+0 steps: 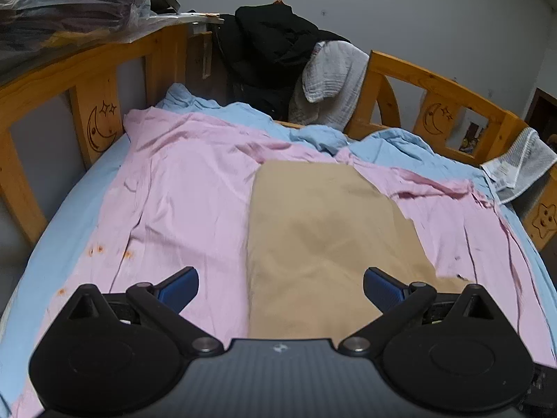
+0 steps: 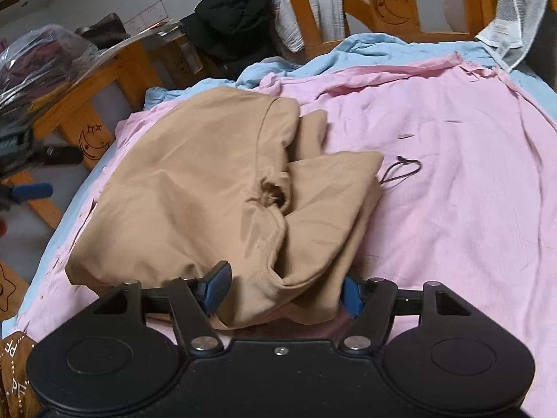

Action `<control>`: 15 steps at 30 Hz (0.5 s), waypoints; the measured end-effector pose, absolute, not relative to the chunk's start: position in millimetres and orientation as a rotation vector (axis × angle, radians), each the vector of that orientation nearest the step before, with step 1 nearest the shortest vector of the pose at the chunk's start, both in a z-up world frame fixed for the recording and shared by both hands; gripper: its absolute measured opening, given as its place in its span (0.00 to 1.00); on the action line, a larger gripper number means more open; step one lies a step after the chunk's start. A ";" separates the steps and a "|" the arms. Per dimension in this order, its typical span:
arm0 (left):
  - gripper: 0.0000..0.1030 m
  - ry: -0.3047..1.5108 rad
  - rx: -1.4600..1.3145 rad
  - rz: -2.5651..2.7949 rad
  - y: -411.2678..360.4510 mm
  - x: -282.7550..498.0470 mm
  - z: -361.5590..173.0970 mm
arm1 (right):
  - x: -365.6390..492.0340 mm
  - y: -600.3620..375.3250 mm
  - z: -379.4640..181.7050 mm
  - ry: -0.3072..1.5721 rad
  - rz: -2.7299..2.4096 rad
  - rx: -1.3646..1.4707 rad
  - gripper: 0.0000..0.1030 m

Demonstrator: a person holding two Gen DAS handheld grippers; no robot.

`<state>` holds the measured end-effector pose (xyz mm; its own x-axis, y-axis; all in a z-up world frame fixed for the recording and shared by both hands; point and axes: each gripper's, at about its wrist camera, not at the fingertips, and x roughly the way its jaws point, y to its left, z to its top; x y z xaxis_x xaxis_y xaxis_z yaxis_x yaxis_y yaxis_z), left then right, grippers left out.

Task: Fold large clothes
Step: 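Release the jacket and raise both tools away from the bundle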

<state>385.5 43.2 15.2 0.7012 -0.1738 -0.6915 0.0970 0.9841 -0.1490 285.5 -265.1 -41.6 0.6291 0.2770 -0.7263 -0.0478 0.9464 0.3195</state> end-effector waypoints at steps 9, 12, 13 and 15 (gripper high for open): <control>0.99 0.768 -0.100 -0.179 35.3 338.2 21.1 | 267.0 -282.3 -17.6 0.774 0.155 0.249 0.73; 0.99 0.706 -0.130 -0.161 37.3 319.0 24.3 | 256.5 -282.1 -3.7 0.714 0.159 0.227 0.80; 0.99 0.690 -0.136 -0.156 37.9 314.6 25.1 | 252.5 -281.7 0.8 0.693 0.160 0.222 0.84; 0.99 0.665 -0.133 -0.146 39.5 305.3 27.0 | 242.0 -279.7 11.2 0.643 0.166 0.203 0.87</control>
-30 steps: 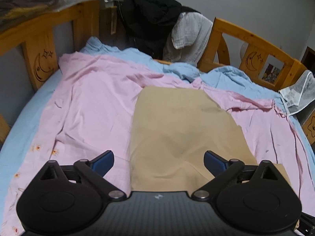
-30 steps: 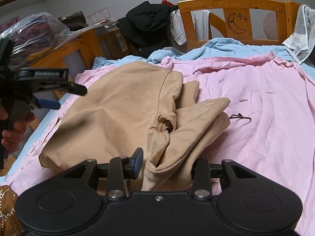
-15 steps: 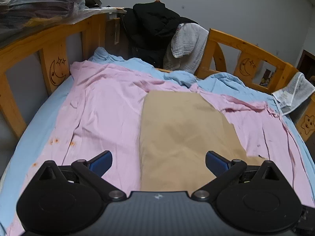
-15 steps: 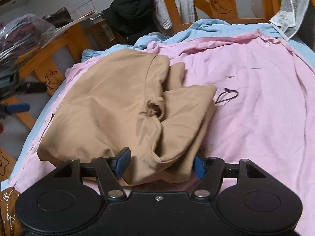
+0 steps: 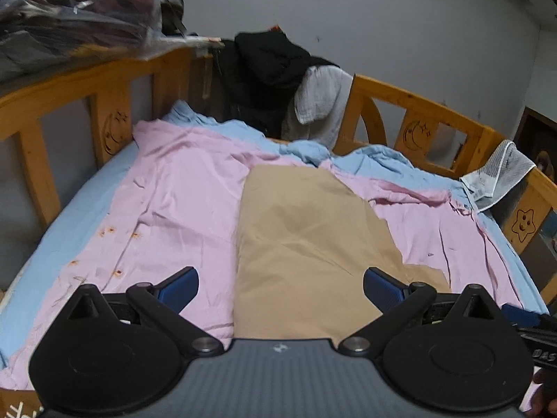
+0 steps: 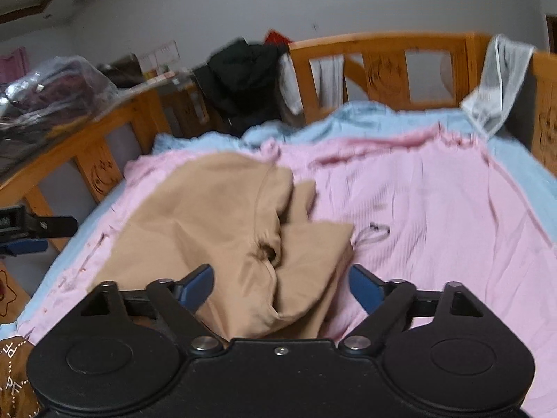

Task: Fold large clothes
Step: 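Release the jacket and raise both tools away from the bundle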

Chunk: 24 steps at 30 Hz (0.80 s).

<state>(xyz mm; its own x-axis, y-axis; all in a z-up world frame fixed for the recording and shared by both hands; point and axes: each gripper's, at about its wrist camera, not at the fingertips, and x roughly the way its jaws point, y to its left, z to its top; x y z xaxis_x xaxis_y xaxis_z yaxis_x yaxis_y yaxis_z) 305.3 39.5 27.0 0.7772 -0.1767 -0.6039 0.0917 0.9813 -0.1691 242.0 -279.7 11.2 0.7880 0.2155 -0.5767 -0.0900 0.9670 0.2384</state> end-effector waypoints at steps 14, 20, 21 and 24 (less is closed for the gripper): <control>0.99 0.565 -0.089 -0.094 49.6 231.6 49.1 | 167.0 -261.4 59.1 0.468 0.167 0.115 0.99; 0.99 0.527 -0.056 -0.075 53.7 184.1 60.5 | 127.5 -255.0 82.0 0.441 0.165 0.106 0.99; 1.00 0.522 -0.056 -0.075 55.8 173.7 61.6 | 118.6 -252.8 86.3 0.436 0.167 0.100 0.99; 1.00 0.535 -0.024 -0.090 60.3 149.8 65.6 | 92.2 -246.2 95.0 0.417 0.167 0.074 0.99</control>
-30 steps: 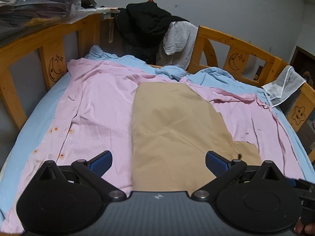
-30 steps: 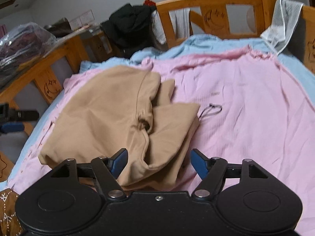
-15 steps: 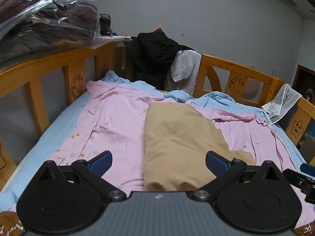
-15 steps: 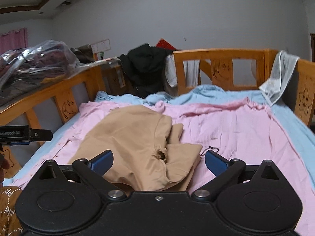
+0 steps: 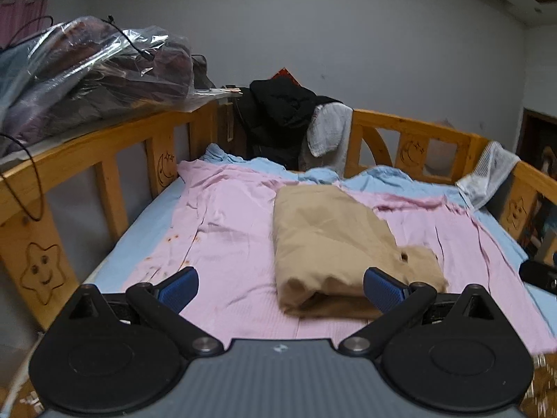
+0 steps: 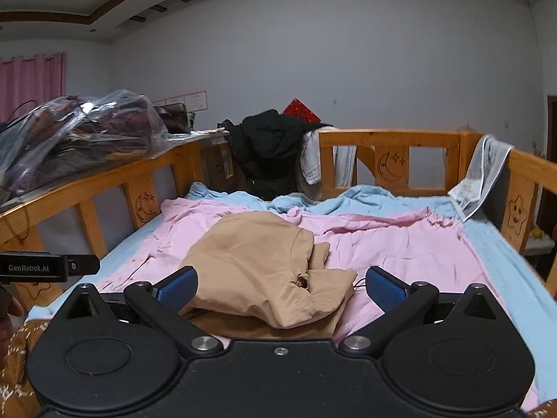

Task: Fold large clothes

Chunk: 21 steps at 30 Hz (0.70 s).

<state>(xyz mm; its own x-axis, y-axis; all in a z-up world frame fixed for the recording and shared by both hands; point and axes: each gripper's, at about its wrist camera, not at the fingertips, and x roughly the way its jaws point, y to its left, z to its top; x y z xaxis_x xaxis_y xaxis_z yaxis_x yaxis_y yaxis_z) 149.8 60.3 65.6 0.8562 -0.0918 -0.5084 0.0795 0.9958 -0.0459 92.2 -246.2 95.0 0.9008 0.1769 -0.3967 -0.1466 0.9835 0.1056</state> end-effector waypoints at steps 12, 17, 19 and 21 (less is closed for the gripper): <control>1.00 0.501 0.087 -0.147 55.2 95.8 50.1 | 16.7 -241.1 74.4 0.377 0.071 0.091 0.99; 1.00 0.528 0.085 -0.130 57.9 96.7 37.4 | 10.4 -241.1 61.4 0.399 0.050 0.090 0.99; 1.00 0.525 0.088 -0.126 59.2 96.3 35.5 | 11.6 -241.9 58.3 0.411 0.042 0.095 0.99; 1.00 0.525 0.090 -0.123 61.1 96.4 34.7 | 12.4 -241.7 56.5 0.421 0.039 0.100 0.99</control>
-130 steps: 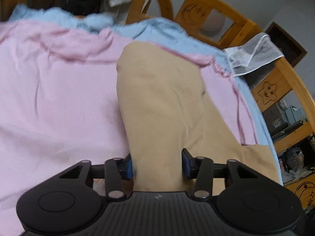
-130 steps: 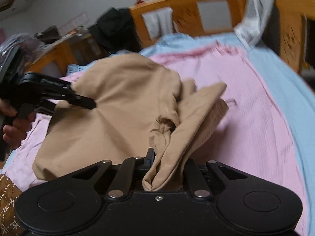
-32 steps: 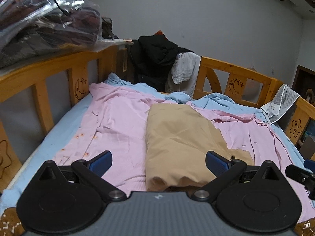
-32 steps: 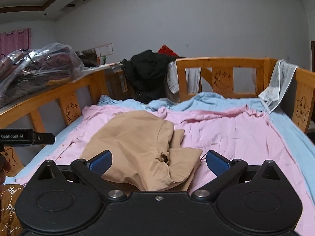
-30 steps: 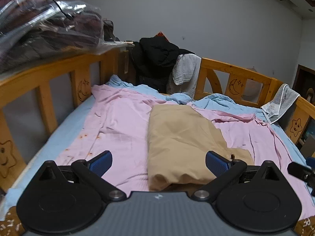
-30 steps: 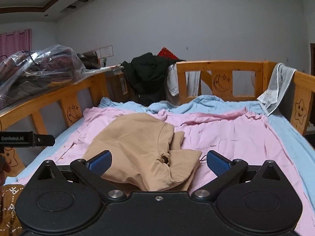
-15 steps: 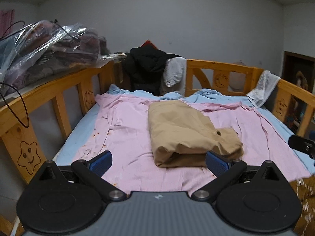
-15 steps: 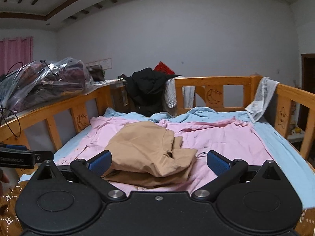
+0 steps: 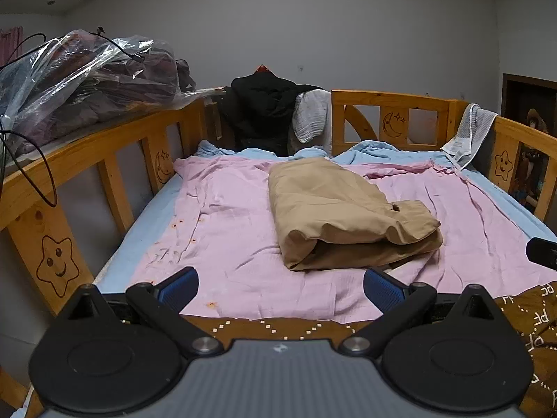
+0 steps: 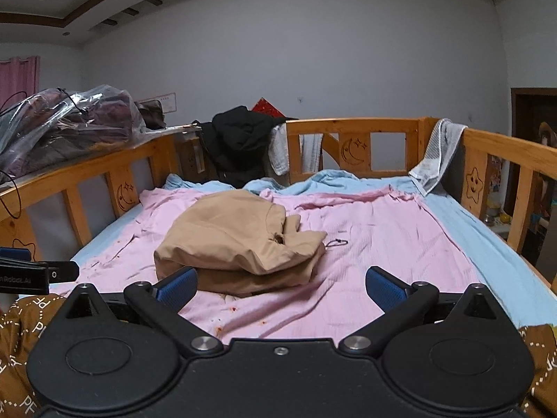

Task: Fold large clothes

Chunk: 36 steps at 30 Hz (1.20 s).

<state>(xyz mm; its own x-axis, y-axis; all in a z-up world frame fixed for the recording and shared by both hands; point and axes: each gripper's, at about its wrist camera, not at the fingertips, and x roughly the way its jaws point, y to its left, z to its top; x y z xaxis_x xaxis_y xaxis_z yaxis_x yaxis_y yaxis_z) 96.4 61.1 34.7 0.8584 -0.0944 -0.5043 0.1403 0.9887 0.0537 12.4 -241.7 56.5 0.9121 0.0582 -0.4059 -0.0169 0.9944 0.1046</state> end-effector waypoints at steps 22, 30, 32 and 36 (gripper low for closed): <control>1.00 0.518 0.084 -0.115 65.1 95.8 37.3 | 14.1 -238.7 54.9 0.445 0.055 0.100 0.99; 1.00 0.515 0.083 -0.117 64.2 96.6 38.5 | 14.8 -239.0 53.9 0.451 0.054 0.105 0.99; 1.00 0.514 0.082 -0.114 63.5 96.4 38.8 | 14.9 -239.0 53.9 0.452 0.055 0.105 0.99; 1.00 0.513 0.082 -0.115 64.1 96.7 38.8 | 14.9 -238.9 53.9 0.452 0.054 0.105 0.99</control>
<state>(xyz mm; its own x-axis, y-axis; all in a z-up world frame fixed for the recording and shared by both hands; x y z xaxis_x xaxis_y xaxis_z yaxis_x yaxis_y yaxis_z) 96.7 64.1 38.8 0.8650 -0.0889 -0.4939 0.1299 0.9903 0.0494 14.9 -238.9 53.9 0.8983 0.0756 -0.4328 -0.0290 0.9932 0.1132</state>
